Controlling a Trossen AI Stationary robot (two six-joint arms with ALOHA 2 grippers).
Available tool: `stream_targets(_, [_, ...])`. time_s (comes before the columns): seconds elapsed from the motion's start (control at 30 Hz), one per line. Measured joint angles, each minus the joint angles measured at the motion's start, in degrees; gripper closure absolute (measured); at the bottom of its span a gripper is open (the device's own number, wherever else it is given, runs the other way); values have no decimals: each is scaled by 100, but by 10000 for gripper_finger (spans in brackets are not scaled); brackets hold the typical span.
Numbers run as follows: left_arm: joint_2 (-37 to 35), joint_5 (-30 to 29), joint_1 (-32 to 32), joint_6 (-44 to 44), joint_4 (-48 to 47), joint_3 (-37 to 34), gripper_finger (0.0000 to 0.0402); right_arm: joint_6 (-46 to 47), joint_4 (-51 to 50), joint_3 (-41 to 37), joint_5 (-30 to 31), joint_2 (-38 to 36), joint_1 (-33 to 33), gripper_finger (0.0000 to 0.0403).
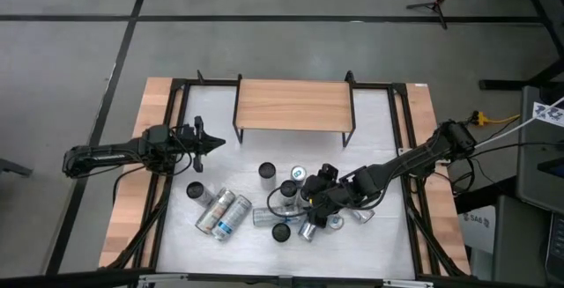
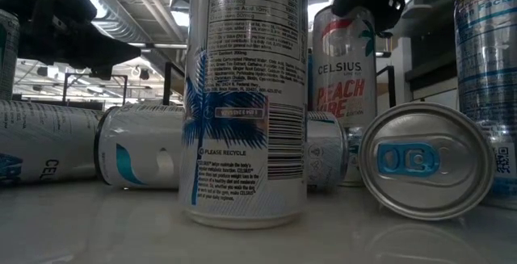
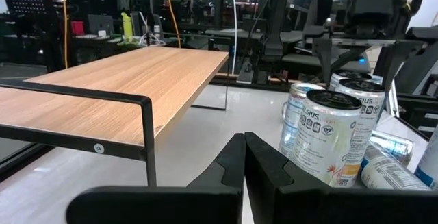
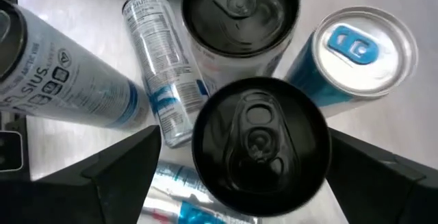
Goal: Sort soda cans
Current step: Put the middle white pink soda can on the shelf
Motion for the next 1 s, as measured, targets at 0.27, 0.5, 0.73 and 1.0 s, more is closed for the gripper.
stream_targets(0.27, [2, 0, 0, 0, -9, 0, 401, -2, 54, 0, 49, 32, -2, 24])
stream_targets(0.5, [2, 1, 0, 0, -1, 1, 401, -1, 41, 0, 124, 32, -4, 25])
stream_targets(0.73, [2, 1, 0, 0, -1, -1, 401, -2, 22, 0, 197, 32, -4, 74])
stream_targets(1.0, [2, 0, 0, 0, -1, -2, 401, 0, 7, 2, 197, 31, -4, 159])
